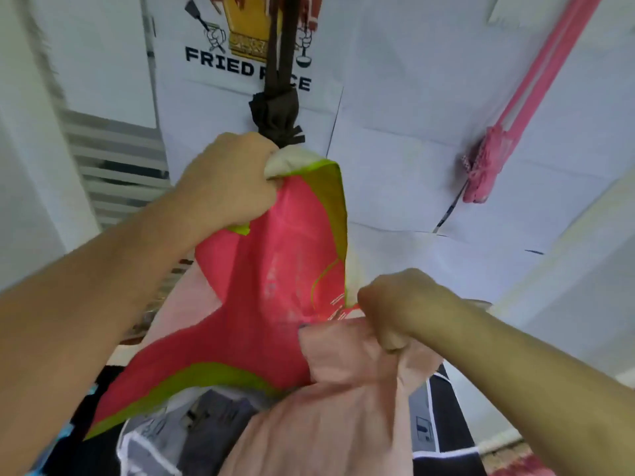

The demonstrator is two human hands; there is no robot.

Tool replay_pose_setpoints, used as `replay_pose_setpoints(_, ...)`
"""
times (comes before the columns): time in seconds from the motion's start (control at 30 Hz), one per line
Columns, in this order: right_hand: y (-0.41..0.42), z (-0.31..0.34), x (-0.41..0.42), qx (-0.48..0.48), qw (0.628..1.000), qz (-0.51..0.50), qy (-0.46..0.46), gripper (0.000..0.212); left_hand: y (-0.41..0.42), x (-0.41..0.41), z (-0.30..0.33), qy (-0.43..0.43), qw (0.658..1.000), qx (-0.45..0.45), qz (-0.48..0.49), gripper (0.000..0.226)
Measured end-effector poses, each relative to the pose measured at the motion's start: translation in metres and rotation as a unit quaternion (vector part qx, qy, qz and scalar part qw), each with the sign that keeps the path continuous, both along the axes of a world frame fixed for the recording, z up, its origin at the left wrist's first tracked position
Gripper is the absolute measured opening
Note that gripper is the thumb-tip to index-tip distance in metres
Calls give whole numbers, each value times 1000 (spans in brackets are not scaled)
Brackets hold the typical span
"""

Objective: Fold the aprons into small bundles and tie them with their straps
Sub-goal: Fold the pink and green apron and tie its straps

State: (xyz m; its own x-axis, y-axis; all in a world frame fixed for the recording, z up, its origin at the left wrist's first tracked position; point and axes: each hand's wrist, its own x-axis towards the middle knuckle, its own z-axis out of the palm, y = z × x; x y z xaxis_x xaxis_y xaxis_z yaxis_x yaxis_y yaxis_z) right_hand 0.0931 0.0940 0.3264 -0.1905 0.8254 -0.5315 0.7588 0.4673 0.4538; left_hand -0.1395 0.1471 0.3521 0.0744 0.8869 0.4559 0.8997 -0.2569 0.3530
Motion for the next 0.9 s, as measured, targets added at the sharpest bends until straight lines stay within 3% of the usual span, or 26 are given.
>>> replay_pose_setpoints(0.07,13,0,7,28,997,-50,60,4,-6,1,31,-32,998,49,-1,28)
replay_pose_setpoints(0.2,38,40,30,210,936,-144,242,18,-25,-5,66,-56,989,135,27,22)
replay_pose_setpoints(0.3,46,48,46,426,861,-103,259,16,-33,-14,83,-86,976,195,40,13)
replay_pose_setpoints(0.37,49,30,52,498,824,-82,256,12,-39,-20,93,-107,965,232,51,12)
replay_pose_setpoints(0.43,52,-6,55,465,842,-93,257,17,-44,-24,102,-125,958,252,55,12)
replay_pose_setpoints(0.5,56,-56,58,340,901,-131,235,22,-46,-25,106,-126,958,251,55,11)
replay_pose_setpoints(0.53,57,-80,61,260,929,-148,216,37,-47,-25,106,-119,961,242,57,10)
replay_pose_setpoints(0.6,57,-109,61,107,954,-185,210,98,-49,-23,105,-103,969,217,54,11)
replay_pose_setpoints(0.63,55,-111,54,55,936,-205,282,122,-50,-21,105,-96,973,203,51,12)
replay_pose_setpoints(0.67,52,-106,45,27,894,-220,390,138,-51,-19,104,-89,977,189,47,13)
replay_pose_setpoints(0.73,46,-78,20,20,792,-205,574,151,-52,-12,101,-80,982,168,38,15)
replay_pose_setpoints(0.8,38,-43,-6,52,736,-162,655,133,-53,-1,99,-86,985,152,17,19)
replay_pose_setpoints(0.87,30,-18,-13,33,733,-130,667,111,-55,11,101,-98,985,140,-1,22)
replay_pose_setpoints(0.9,24,-9,-12,-13,722,-129,680,110,-57,16,102,-101,985,140,-1,21)
